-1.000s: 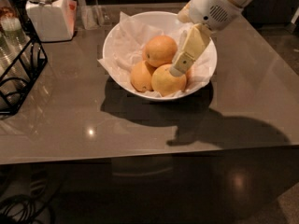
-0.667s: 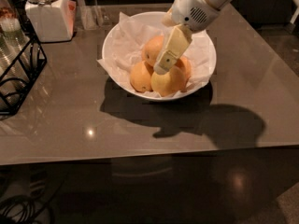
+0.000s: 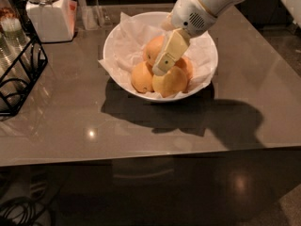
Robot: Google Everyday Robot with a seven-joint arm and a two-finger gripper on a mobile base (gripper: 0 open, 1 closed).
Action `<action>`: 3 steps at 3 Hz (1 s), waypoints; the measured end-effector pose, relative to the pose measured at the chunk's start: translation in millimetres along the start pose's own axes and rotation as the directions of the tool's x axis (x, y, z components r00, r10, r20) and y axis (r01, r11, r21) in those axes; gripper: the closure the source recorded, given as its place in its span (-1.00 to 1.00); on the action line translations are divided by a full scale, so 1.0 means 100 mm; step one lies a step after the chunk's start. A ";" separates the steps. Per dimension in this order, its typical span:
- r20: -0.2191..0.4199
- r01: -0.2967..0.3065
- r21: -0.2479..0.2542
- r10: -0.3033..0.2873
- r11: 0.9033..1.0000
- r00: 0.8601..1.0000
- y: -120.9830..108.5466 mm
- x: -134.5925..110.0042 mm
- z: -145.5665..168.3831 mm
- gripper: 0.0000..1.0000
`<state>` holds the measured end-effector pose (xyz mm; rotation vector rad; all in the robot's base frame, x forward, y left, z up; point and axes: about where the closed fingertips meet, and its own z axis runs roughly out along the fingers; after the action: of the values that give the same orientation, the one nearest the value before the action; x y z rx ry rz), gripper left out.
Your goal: Pick orange from white bowl
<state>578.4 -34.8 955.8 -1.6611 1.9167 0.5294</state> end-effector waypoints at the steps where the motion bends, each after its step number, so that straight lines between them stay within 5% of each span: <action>1: 0.033 -0.016 -0.013 0.017 1.000 0.999 -0.14 -0.02 0.14 -1.00; 3: 0.033 -0.016 -0.014 0.017 1.000 0.999 -0.15 -0.01 0.15 -0.22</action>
Offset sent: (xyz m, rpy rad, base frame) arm 0.0139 0.0066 -0.0079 0.0311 0.0124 -0.0024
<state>595.1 -26.8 945.8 -1.6360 1.9084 0.5748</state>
